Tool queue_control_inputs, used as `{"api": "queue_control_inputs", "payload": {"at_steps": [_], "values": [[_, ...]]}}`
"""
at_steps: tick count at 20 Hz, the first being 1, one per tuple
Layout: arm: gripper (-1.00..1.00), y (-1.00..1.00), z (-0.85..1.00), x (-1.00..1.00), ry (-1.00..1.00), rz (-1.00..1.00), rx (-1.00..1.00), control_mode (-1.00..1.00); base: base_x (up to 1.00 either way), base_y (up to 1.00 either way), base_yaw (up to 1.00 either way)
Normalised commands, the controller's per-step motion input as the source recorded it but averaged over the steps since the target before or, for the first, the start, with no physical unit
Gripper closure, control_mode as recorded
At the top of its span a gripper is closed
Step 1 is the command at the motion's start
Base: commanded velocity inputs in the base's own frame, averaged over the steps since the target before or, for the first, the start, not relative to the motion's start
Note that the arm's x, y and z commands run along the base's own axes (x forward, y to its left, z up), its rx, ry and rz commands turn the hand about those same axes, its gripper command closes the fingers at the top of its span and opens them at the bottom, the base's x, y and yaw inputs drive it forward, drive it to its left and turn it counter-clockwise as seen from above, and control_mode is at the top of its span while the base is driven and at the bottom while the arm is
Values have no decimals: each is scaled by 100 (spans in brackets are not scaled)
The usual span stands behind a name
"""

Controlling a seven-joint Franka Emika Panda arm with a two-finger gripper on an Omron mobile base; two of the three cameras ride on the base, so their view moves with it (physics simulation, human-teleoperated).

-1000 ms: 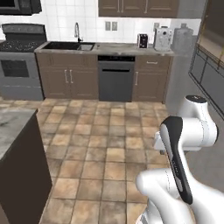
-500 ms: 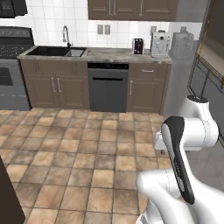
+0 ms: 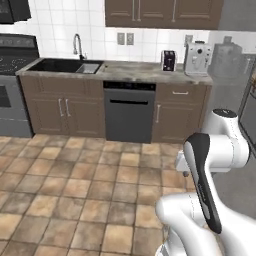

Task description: Take the fork and place it on the left side of the plate. Then take the spoon and place it on the right side of the plate. Make sure they're directly next to the plate.

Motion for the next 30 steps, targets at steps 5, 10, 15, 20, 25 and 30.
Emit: {"api": "queue_control_inputs", "payload": {"at_steps": [5,10,15,20,25,30], "values": [[-100,0,0,0,0,0,0,100,100,14,5],[-100,0,0,0,0,0,0,100,100,72,0],[-100,0,0,0,0,0,0,100,100,100,-2],[-100,0,0,0,0,0,0,100,100,99,-10],[-100,0,0,0,0,0,0,100,100,49,-14],[-100,0,0,0,0,0,0,100,100,25,-18]]}}
